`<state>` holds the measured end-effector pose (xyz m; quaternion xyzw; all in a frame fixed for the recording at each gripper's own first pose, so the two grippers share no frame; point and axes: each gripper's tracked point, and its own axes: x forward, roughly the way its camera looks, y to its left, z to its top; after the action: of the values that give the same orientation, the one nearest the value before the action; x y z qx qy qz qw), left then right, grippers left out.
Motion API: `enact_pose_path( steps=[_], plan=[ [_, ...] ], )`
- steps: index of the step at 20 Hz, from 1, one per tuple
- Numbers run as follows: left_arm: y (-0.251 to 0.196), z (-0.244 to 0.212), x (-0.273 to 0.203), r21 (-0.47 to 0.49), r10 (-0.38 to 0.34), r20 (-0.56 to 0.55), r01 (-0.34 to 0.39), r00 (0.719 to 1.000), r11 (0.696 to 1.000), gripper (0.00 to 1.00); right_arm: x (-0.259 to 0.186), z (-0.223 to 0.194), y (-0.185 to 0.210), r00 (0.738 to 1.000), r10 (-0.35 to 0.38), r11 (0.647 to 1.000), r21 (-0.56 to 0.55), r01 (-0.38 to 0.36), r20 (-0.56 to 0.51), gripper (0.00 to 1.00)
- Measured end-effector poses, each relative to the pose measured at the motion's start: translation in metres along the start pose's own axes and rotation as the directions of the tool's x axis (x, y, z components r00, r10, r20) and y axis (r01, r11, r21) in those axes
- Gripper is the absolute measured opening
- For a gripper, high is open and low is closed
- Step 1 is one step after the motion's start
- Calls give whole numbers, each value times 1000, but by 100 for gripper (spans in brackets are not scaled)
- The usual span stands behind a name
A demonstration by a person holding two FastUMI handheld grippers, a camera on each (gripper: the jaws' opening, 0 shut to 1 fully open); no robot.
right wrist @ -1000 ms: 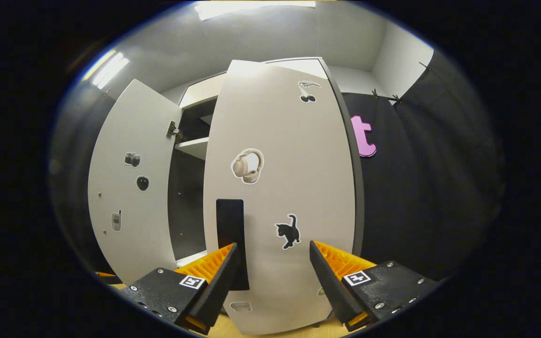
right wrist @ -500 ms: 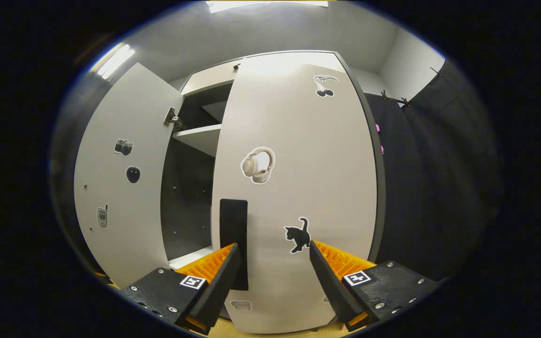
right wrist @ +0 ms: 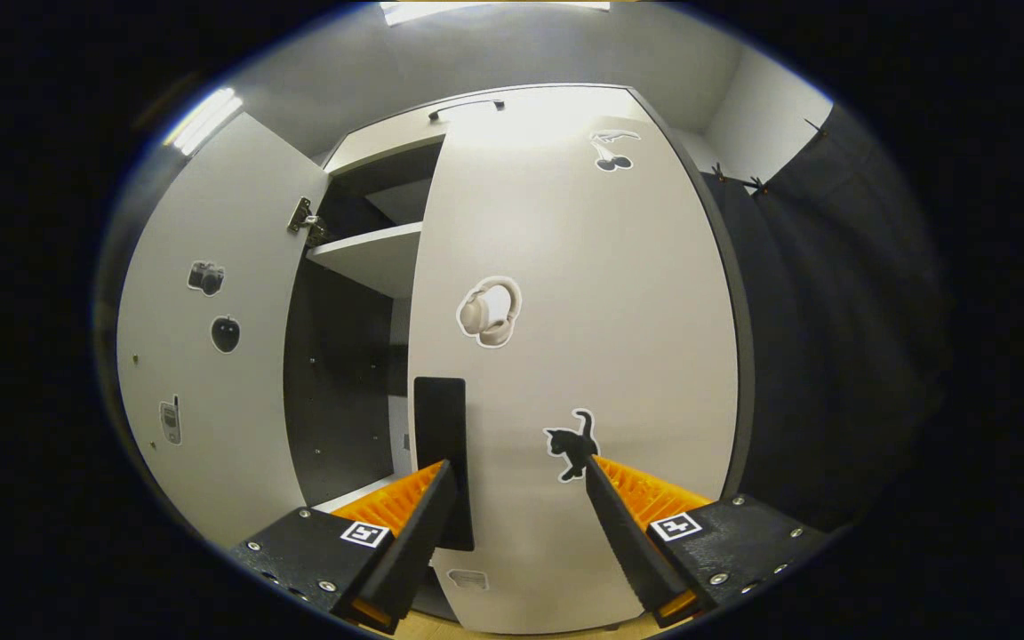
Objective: Grab one shoe with the right hand and put it into the shoe cabinet, grab the other shoe with the left hand and put it into the shoe cabinet; then close the right door with the right hand and the left door with the left hand.
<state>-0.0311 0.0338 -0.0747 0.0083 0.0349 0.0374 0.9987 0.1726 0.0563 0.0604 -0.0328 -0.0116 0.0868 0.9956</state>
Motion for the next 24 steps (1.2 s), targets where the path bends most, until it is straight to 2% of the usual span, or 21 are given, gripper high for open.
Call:
enact_pose_path(
  steps=[2,8,11,16,22,24],
  plan=[
    [-2,1,0,-3,-8,2,8,1000,1000,96,3,-1,1,1000,-6,1000,-11,6,1,91],
    [-6,-4,-3,-17,-15,-13,15,1000,1000,99,7,-1,0,1000,-19,1000,-16,19,-12,91],
    [-8,-1,-6,-17,-19,-10,19,1000,1000,96,-2,6,-6,999,-38,999,-23,38,-5,92],
    [-12,5,-8,-20,-30,-5,30,1000,999,99,-60,13,-13,999,-44,998,-33,45,25,92],
    [-26,12,-7,-18,-64,1,64,998,998,94,-135,-25,-19,997,-73,997,-26,73,5,92],
    [-32,12,-9,-19,-74,-1,74,997,997,97,-156,-44,-17,997,-73,997,-14,73,-13,92]
  ],
)
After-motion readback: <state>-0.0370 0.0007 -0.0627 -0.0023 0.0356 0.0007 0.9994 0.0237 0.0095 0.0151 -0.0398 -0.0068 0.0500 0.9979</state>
